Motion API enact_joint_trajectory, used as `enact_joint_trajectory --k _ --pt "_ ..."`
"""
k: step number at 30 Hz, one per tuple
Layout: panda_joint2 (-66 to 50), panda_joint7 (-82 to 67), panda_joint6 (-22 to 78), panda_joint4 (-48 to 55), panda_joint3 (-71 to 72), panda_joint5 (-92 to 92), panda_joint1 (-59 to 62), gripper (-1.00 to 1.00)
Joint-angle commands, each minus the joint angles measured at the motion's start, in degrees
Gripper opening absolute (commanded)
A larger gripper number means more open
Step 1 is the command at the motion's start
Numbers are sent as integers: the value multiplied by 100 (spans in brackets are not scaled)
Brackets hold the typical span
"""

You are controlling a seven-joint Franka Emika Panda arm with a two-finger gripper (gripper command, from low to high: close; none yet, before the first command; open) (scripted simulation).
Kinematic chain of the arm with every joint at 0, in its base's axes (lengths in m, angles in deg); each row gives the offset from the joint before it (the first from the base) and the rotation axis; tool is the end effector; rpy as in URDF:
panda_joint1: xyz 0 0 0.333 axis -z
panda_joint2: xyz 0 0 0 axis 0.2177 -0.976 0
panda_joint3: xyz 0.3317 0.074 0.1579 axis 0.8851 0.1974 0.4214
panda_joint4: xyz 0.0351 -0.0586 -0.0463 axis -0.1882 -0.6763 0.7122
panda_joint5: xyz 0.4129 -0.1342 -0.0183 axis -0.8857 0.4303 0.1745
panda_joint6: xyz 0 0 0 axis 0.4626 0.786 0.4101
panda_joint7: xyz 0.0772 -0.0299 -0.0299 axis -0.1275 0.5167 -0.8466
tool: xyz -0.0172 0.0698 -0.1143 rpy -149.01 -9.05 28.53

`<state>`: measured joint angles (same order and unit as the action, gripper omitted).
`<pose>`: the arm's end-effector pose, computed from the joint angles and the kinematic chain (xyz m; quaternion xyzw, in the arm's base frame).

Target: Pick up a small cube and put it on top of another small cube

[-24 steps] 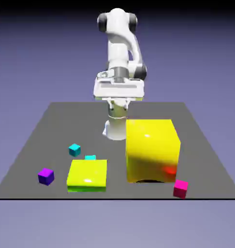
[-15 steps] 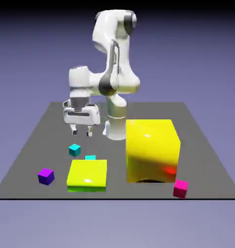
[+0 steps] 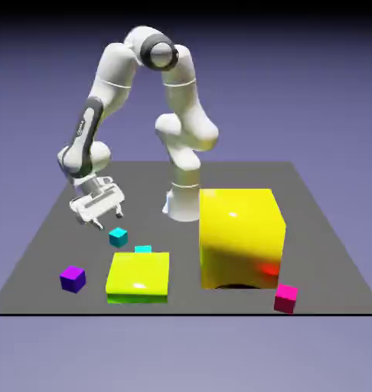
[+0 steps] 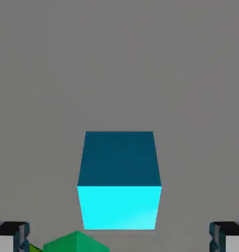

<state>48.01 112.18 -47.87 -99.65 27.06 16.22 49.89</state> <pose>0.1925 -0.3101 0.1174 -0.1057 0.9343 0.2654 0.2132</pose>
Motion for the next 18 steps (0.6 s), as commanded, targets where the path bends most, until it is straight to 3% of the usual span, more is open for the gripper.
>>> enact_joint_trajectory --k 1,3,4,11,18 --pt "-193 -164 -83 20 126 -249 -1 0" --pt "-472 -401 -203 49 309 -611 -3 0" --pt "-473 -402 -203 49 310 -612 -3 -100" --pt "501 546 307 16 -466 659 -110 -100" --pt "-466 1261 1059 984 -1599 -449 -1563 -100"
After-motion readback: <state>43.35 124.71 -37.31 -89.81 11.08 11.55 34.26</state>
